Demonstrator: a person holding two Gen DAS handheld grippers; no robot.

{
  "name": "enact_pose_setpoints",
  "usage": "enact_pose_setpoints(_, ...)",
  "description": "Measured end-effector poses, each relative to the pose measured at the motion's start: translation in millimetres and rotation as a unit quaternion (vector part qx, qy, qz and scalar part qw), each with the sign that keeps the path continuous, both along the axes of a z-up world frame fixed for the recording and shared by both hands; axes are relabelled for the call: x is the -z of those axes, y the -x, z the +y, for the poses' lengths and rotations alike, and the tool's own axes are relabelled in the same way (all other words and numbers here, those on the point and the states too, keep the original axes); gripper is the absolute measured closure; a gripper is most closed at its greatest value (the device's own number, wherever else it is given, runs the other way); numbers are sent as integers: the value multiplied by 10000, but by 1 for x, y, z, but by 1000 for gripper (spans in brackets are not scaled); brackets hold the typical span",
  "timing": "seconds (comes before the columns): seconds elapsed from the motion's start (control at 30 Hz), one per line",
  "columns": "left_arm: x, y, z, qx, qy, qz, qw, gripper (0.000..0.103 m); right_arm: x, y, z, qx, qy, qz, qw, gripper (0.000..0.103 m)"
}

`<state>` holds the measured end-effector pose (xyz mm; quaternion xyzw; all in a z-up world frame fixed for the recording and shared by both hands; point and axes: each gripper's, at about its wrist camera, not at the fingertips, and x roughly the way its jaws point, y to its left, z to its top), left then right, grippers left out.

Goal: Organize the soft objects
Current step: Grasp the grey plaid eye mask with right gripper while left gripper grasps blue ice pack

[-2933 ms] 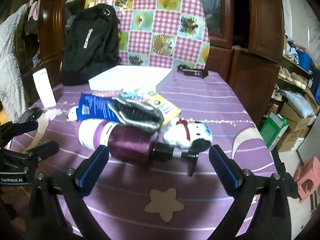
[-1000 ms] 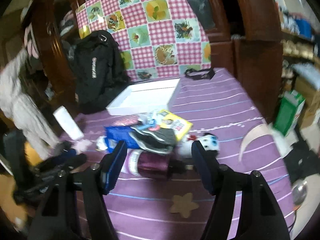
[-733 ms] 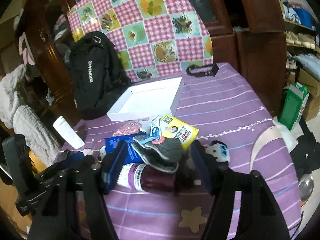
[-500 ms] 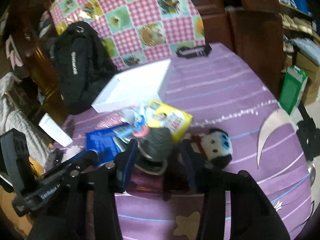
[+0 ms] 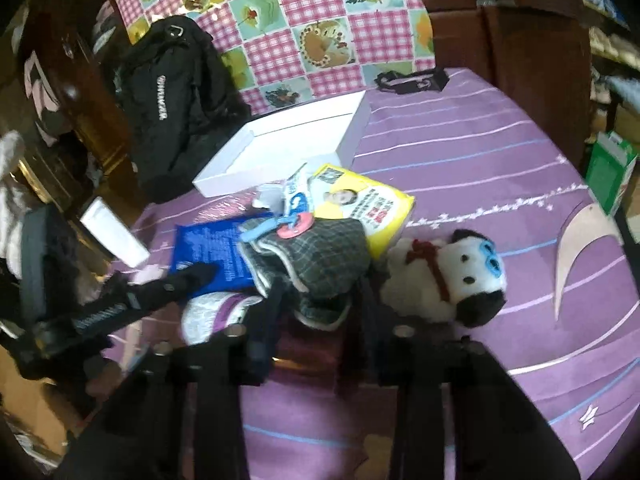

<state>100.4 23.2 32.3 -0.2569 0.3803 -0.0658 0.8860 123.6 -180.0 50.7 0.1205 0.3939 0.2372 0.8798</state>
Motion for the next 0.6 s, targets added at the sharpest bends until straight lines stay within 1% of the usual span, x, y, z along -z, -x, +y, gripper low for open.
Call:
enact_pose_setpoints(0.03,-1,2,1,-31,-32,-30,10000,98,0,0,-2,6,-41,5,10000,84)
enact_pose_setpoints(0.07,-3,5,2,-54,-61,-67,9999,101,1,-1,-5,-21,-225,53,9997,86)
enact_pose_setpoints(0.13,-7,10,1,-40,-89,-159,9998,102,1,-1,-11,-32,-526,104,9986,88)
enact_pose_setpoints(0.2,-12,17,-2,-9,-74,-253,9997,103,-4,2,-14,-18,-603,36,9982,89)
enact_pose_setpoints(0.27,-19,24,-5,24,70,-342,9994,103,-11,8,-20,42,-613,-138,9980,89)
enact_pose_setpoints(0.3,-24,27,-8,48,82,-388,9992,103,-15,11,-22,51,-663,-216,9976,90)
enact_pose_setpoints(0.47,-58,38,-16,162,27,-606,9980,103,-36,20,-36,69,-1168,-364,9925,90)
enact_pose_setpoints(0.53,-76,42,-15,220,-41,-764,9968,103,-51,22,-38,87,-1167,-507,9918,90)
enact_pose_setpoints(0.6,-95,42,-13,293,-130,-960,9949,103,-65,22,-37,132,-1052,-669,9921,90)
